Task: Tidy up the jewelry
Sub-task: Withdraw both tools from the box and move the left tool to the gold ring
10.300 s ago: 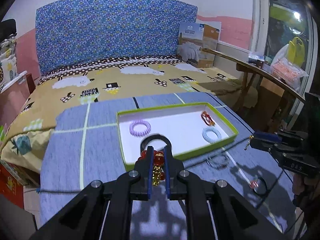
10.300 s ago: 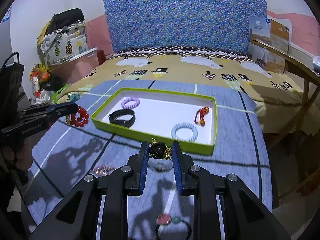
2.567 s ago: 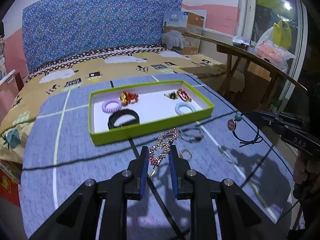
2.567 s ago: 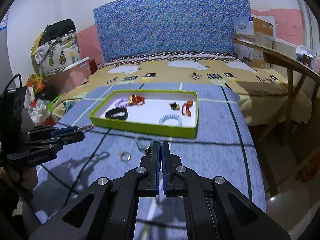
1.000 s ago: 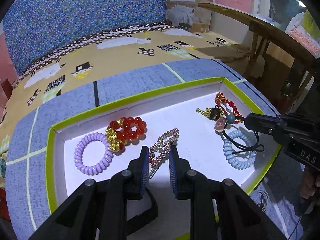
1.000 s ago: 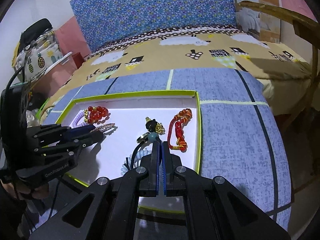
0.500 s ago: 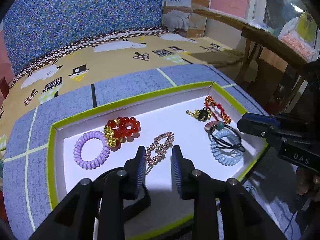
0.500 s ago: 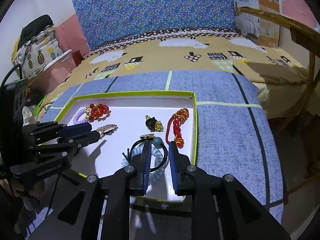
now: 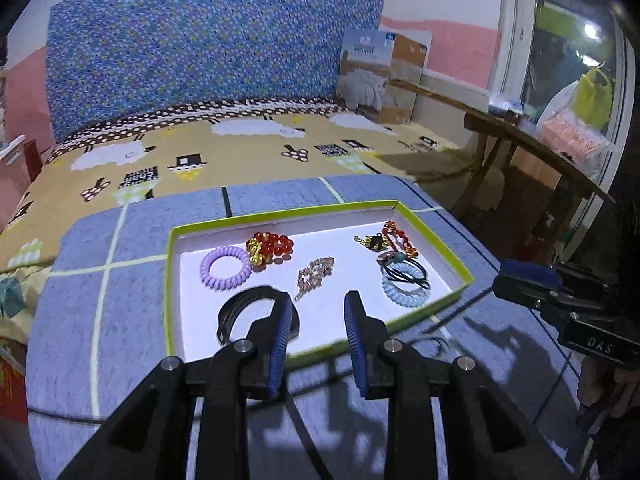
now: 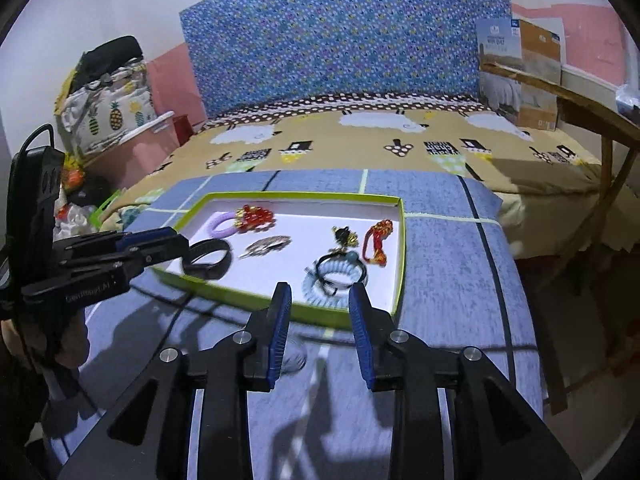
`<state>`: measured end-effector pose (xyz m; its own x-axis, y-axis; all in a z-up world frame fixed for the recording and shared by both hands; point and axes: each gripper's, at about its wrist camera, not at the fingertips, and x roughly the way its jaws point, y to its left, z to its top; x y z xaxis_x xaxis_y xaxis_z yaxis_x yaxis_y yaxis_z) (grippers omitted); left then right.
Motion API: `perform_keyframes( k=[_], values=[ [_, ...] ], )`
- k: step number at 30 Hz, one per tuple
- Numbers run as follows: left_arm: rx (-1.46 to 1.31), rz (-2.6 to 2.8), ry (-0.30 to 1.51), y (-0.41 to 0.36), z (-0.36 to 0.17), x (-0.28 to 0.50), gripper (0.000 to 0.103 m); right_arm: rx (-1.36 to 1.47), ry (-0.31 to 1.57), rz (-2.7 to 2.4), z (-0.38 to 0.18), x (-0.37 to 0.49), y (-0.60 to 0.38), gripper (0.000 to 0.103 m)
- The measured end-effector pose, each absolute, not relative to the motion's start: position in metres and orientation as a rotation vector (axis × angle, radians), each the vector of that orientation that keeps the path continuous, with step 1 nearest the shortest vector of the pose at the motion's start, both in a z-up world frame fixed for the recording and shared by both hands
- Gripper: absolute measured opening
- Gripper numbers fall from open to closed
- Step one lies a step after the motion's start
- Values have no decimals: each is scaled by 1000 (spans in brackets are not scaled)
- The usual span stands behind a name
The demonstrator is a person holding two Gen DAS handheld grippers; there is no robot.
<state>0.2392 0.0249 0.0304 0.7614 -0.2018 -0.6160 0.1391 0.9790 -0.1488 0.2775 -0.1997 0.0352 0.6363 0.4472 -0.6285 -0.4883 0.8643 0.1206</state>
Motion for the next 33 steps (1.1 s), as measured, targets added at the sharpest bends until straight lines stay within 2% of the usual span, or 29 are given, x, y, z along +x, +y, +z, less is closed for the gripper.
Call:
perform_keyframes(
  k=[18, 33],
  values=[
    [-88, -126, 617, 19, 33, 125, 29, -69, 631, 513, 38, 171, -215, 31],
    [-73, -154, 630, 7, 25, 110, 29, -79, 645, 526, 30, 156, -216, 31]
  ],
)
